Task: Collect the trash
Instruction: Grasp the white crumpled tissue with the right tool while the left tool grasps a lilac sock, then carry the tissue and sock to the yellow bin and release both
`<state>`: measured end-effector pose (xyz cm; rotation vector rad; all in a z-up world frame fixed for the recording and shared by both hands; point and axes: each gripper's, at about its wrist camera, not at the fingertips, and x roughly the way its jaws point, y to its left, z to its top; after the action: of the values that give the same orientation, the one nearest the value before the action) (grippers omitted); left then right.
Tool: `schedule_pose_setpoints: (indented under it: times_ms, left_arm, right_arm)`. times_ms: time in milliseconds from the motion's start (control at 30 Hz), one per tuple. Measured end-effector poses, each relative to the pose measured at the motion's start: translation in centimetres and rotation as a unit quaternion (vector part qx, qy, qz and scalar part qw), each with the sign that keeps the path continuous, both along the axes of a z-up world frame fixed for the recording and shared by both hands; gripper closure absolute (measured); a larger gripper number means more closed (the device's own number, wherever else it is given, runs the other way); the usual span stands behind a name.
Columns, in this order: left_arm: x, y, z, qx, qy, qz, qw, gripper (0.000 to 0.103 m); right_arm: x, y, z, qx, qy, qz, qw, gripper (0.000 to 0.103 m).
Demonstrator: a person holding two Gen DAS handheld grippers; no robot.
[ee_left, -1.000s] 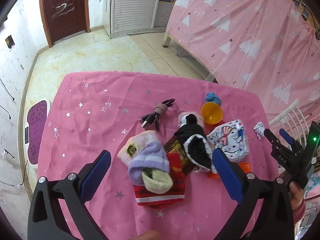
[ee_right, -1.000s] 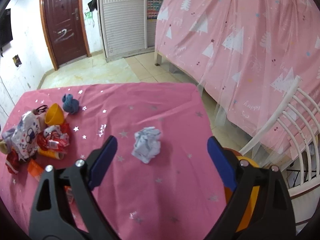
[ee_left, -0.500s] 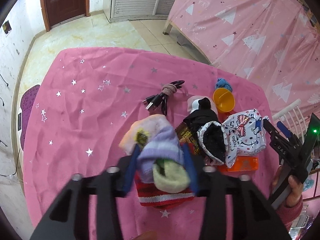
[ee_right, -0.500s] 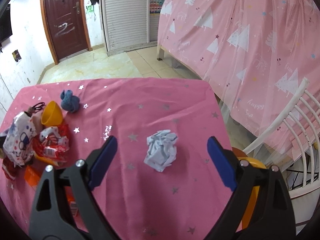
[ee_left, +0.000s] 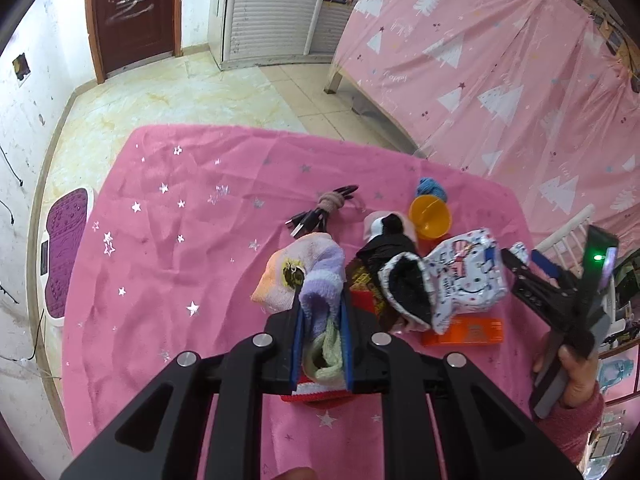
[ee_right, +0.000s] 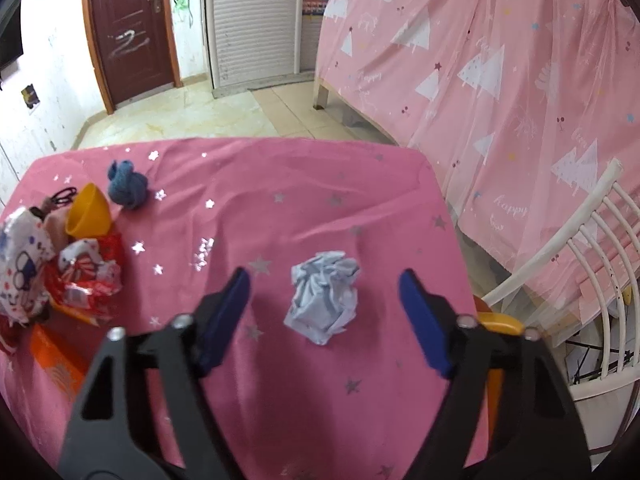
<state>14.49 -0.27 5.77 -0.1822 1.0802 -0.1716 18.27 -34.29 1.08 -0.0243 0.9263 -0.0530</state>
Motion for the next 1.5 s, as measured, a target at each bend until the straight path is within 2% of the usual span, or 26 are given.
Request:
schedule_pose_setpoints:
  times_ms: [67, 233, 600, 933, 1100, 1500]
  left_arm:
    - [-0.2, -0.1, 0.6, 0.000, -0.006, -0.003, 1.0000, 0.094]
    - [-0.3, -0.3, 1.6, -0.001, -0.013, -0.003, 0.9999, 0.094]
    - [-0.8, -1.1, 3.1, 0.008, -0.026, -0.009, 0.9996, 0.094]
    - [-1.7, -4.5, 4.9, 0.019, -0.045, -0.035, 0.9982, 0.094]
    - [-2.2, -7.4, 5.6, 0.017, -0.054, -0.061, 0.9965, 0.094]
    - [-3.6, -17.9, 6.3, 0.000, -0.061, -0.149, 0.9869, 0.094]
  right_arm:
    - [0.2, -0.3, -0.2, 0.009, 0.002, 0.001, 1.000, 0.044]
    - [0.1, -0.9, -0.1, 0.023, 0.002, -0.001, 1.000, 0.072]
    - [-1.1, -1.9, 1.2, 0.034, -0.022, -0.006, 0.999, 0.073]
    - [-3.5, -4.7, 2.7, 0.046, -0.051, -0.029, 0.997, 0.073]
    - [-5.0, -7.1, 3.1, 0.056, -0.061, -0.047, 0.995, 0.073]
    - [-9.0, -13.8, 2.4, 0.067, -0.071, -0.108, 0.989, 0.073]
